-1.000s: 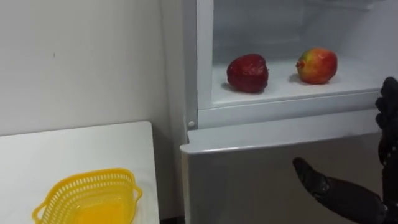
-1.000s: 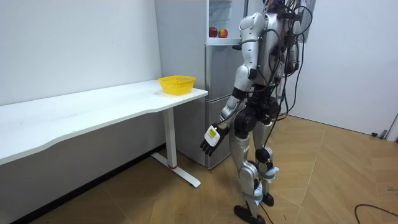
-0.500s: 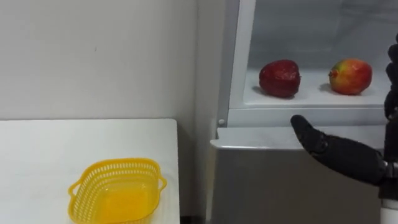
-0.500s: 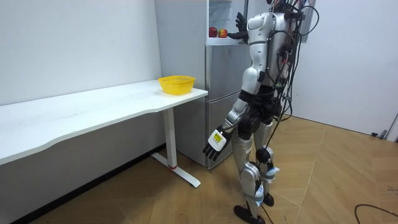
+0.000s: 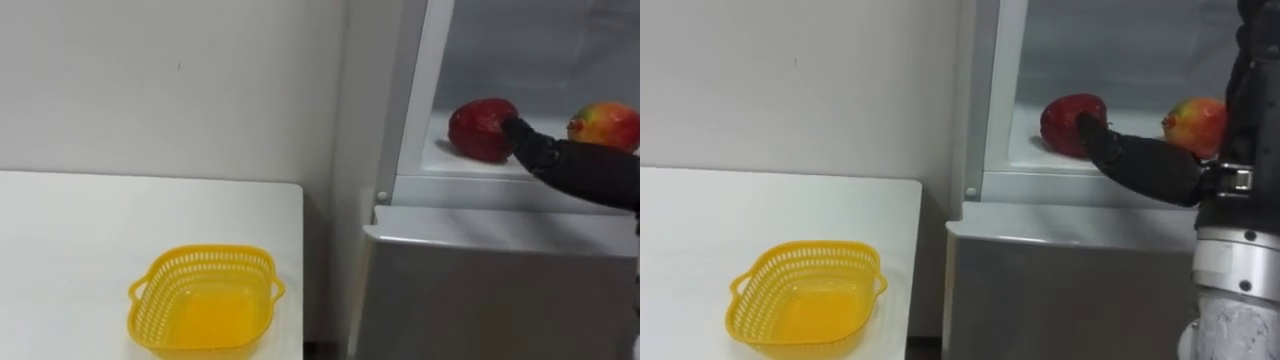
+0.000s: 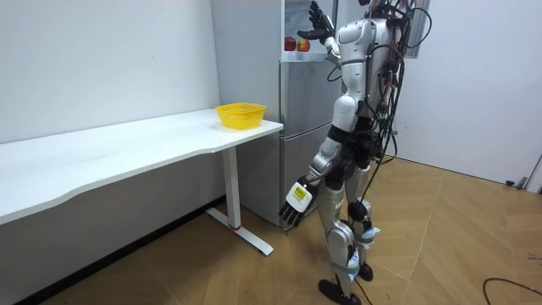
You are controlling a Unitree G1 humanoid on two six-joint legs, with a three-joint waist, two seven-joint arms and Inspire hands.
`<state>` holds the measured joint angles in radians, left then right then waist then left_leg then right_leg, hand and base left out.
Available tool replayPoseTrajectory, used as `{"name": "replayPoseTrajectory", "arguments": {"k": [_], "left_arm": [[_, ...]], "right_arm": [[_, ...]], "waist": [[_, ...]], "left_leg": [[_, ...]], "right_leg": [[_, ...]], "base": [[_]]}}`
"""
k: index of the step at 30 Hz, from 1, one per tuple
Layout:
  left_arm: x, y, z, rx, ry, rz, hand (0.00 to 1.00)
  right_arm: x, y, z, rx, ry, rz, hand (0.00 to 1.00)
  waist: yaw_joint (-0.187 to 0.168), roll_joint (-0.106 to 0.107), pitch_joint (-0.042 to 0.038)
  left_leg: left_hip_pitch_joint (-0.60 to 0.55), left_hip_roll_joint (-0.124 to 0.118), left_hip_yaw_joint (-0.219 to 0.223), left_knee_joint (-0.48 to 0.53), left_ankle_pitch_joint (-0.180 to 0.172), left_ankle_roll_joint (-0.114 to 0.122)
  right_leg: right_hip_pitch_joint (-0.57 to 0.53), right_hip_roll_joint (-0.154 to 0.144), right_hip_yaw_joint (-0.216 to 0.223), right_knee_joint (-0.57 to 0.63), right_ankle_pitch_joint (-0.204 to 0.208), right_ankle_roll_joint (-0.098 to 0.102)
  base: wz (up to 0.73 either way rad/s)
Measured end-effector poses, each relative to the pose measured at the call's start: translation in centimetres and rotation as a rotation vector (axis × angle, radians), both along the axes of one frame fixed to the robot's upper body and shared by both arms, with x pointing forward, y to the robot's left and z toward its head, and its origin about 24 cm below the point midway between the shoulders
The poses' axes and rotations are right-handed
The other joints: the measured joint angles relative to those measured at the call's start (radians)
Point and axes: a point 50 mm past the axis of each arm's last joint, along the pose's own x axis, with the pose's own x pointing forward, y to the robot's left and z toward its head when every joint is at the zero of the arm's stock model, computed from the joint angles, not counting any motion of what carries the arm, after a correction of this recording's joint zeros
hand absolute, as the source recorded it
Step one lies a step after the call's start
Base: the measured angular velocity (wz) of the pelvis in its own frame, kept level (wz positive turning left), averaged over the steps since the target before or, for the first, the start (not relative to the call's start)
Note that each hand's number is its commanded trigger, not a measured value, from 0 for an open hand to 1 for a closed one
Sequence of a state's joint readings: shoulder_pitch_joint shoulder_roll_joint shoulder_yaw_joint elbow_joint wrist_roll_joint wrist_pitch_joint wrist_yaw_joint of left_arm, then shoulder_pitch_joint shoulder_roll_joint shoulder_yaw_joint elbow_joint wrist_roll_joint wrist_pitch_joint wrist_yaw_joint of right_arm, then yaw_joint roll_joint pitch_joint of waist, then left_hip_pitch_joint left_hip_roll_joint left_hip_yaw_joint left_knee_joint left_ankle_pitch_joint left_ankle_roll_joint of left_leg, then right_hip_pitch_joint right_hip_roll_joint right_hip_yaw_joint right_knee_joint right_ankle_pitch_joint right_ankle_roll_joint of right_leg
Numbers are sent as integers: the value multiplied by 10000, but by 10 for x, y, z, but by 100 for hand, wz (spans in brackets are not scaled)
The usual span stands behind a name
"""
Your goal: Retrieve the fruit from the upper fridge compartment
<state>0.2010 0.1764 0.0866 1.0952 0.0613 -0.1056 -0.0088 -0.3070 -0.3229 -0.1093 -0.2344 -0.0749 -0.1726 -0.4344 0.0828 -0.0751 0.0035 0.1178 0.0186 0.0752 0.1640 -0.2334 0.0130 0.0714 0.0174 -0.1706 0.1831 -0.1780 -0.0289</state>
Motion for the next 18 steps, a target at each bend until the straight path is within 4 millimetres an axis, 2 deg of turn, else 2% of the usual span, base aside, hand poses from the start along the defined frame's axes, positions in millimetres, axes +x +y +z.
{"name": "replayPoseTrajectory", "arguments": {"k": [4,13,18], "left_arm": [[-1,2,0,10,111,21,0],[-6,1,-1,-90,527,-162,0],[-10,1,-1,-35,712,-308,0]], "right_arm": [[10,-3,1,274,139,-4,0],[25,-11,-13,633,1068,-336,0],[28,-11,-10,763,1049,-167,0]], "waist": [[92,-116,76],[335,-133,70],[328,-131,69]], "left_leg": [[-13,6,-122,1,16,-27],[134,-9,-295,11,16,-27],[147,-8,-312,27,17,-29]], "right_leg": [[15,-6,-113,-4,1,-1],[298,-22,-261,-139,2,-3],[334,-21,-275,-140,2,-3]], "base": [[6],[5],[0]]}}
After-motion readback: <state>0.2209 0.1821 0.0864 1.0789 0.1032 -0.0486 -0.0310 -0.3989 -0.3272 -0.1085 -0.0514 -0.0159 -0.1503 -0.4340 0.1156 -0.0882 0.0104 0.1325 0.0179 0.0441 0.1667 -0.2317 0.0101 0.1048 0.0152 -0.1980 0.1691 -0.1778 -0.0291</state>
